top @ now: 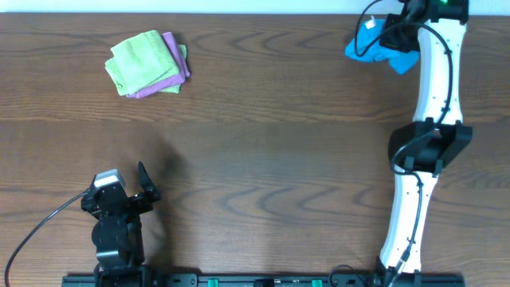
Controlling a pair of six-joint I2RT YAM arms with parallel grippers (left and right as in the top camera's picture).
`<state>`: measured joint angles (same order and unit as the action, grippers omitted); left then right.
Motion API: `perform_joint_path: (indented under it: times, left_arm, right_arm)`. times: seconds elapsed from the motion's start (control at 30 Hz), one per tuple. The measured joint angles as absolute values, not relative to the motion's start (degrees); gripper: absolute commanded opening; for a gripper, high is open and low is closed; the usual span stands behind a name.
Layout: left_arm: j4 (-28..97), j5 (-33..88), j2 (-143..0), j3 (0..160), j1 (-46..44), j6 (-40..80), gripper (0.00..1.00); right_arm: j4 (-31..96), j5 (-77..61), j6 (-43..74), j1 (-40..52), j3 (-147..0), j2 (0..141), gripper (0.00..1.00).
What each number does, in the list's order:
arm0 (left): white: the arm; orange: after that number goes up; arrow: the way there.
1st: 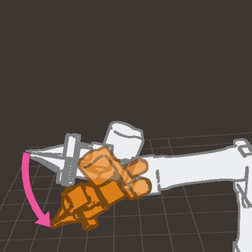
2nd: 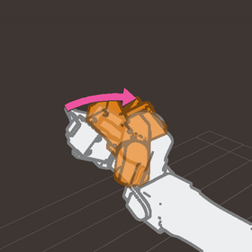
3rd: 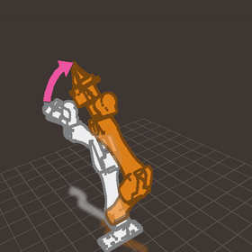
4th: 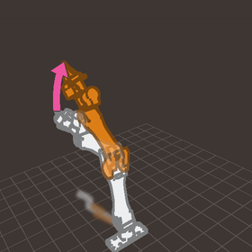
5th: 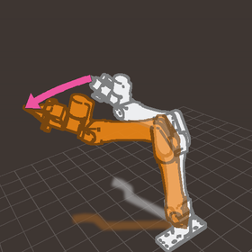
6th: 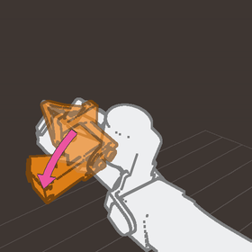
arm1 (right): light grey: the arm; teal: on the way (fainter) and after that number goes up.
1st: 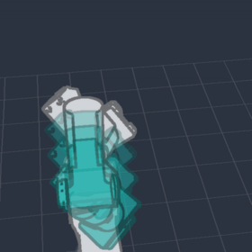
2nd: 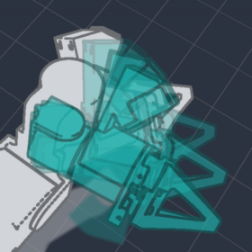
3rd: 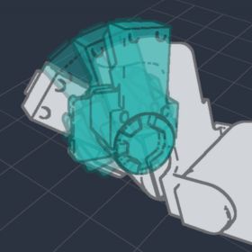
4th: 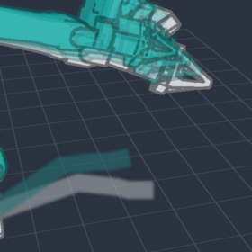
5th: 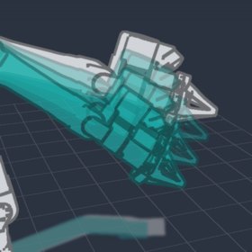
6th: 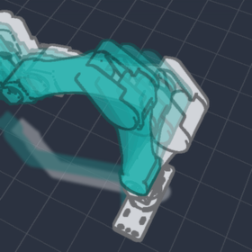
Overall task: Fold the cloth
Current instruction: 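Lift the blue cloth with the right gripper, raising it high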
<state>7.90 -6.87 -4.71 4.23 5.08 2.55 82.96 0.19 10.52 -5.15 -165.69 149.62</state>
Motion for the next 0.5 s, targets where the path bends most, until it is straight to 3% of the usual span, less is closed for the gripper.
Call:
perform_joint_path:
  times: [0.2,0.5]
  left_arm:
    - [7.9,-6.9,-4.7,4.2,5.1,2.5,0.95]
    - [7.9,-6.9,-4.7,4.2,5.1,2.5,0.95]
  right_arm:
    - [91.7,1.5,10.0,-3.0,-177.8,149.4,0.02]
    - [96.4,3.4,10.1,-1.0,-178.9,142.6,0.02]
